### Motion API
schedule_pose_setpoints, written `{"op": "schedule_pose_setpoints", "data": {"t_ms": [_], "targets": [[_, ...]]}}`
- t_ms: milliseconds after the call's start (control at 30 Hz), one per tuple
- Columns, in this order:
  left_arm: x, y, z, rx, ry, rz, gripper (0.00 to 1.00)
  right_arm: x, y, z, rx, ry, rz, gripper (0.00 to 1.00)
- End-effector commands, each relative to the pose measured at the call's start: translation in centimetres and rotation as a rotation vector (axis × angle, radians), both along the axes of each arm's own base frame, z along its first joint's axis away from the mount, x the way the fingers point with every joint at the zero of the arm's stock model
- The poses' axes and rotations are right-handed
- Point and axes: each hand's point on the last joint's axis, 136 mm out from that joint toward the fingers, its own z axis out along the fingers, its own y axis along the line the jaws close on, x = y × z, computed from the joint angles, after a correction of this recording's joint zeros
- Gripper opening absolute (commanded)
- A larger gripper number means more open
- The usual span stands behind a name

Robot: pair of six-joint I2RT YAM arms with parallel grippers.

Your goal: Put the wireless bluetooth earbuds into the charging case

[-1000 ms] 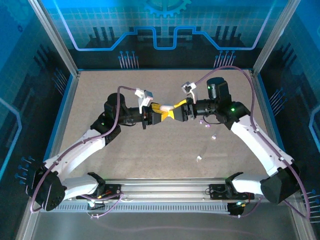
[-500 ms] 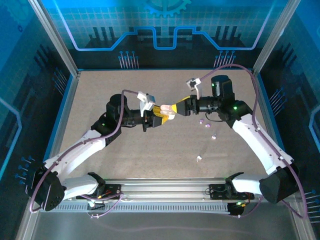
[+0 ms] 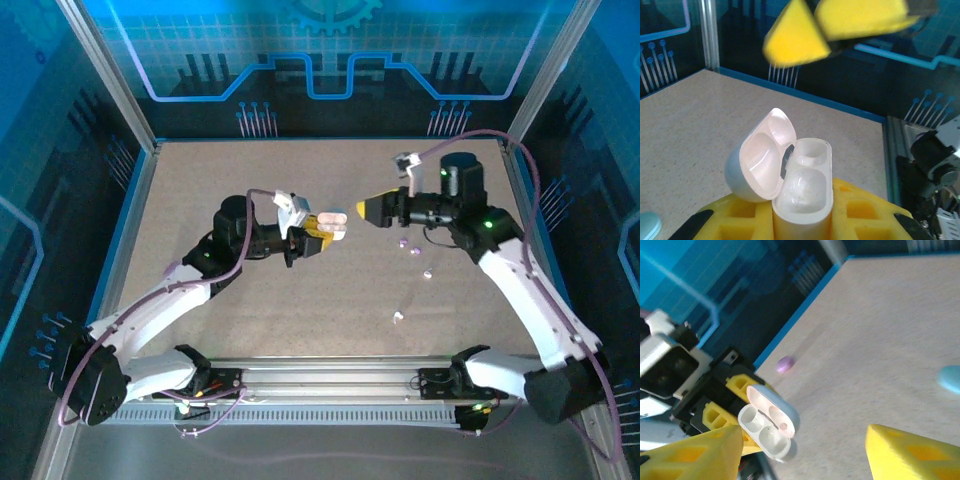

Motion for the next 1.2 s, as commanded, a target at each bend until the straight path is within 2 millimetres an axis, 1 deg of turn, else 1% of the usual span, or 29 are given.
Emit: {"op": "schedule_pose_setpoints", "data": {"t_ms": [0, 33, 67, 133, 167, 200, 267, 300, 333, 367, 467, 567, 667, 767, 900, 1033, 1167], "targets": [[0.4, 0.6, 1.1, -0.021, -0.088, 0.065, 0.19, 0.9, -6.5, -3.7, -0.143, 0.118, -0.329, 0.61], [0.5, 0.7, 0.9, -0.021, -0.089, 0.072, 0.19, 0.9, -8.0, -5.4, -0.172, 0.182, -0.395, 0.59], [0.5, 0.8, 1.0, -0.025, -0.096, 0.08, 0.19, 0.5, -9.6, -7.6, -0.199, 0.267, -0.463, 0.56], [0.5, 1.0, 0.7, -0.025, -0.097, 0.092, 0.19, -0.5, -11.6, -11.5, -0.222, 0.425, -0.545, 0.5], [0.5, 1.1, 0.6, -0.028, -0.099, 0.095, 0.19, -1.1, -11.9, -13.3, -0.219, 0.5, -0.556, 0.47], [0.5, 1.1, 0.6, -0.028, -0.098, 0.095, 0.19, -1.7, -11.9, -14.7, -0.219, 0.552, -0.556, 0.46], [0.4, 1.1, 0.7, -0.03, -0.093, 0.093, 0.19, -3.5, -11.6, -18.0, -0.234, 0.684, -0.557, 0.44], [0.4, 1.1, 0.6, -0.029, -0.092, 0.096, 0.19, -4.2, -11.5, -19.1, -0.244, 0.731, -0.562, 0.44], [0.4, 1.1, 0.7, -0.03, -0.095, 0.095, 0.19, -5.5, -11.5, -21.0, -0.275, 0.795, -0.565, 0.44], [0.4, 1.2, 0.7, -0.031, -0.097, 0.097, 0.19, -6.5, -11.7, -22.3, -0.306, 0.833, -0.582, 0.44], [0.3, 1.2, 0.6, -0.033, -0.096, 0.098, 0.19, -8.9, -12.0, -24.9, -0.37, 0.895, -0.613, 0.45], [0.3, 1.2, 0.4, -0.037, -0.091, 0.098, 0.19, -10.3, -11.4, -26.7, -0.37, 0.948, -0.618, 0.47], [0.2, 1.2, 0.3, -0.042, -0.088, 0.096, 0.19, -10.9, -10.7, -27.5, -0.392, 0.975, -0.609, 0.5], [0.1, 1.3, 0.2, -0.039, -0.089, 0.095, 0.19, -10.8, -10.1, -27.9, -0.429, 0.977, -0.6, 0.52], [-0.1, 1.4, 0.0, -0.032, -0.093, 0.096, 0.19, -10.8, -9.7, -29.1, -0.487, 1.015, -0.599, 0.54], [-0.2, 1.6, -0.2, -0.026, -0.097, 0.099, 0.2, -10.4, -8.9, -30.0, -0.532, 1.039, -0.578, 0.51], [-0.2, 1.6, -0.4, -0.018, -0.101, 0.097, 0.2, -10.1, -8.8, -30.7, -0.583, 1.042, -0.585, 0.48]]}}
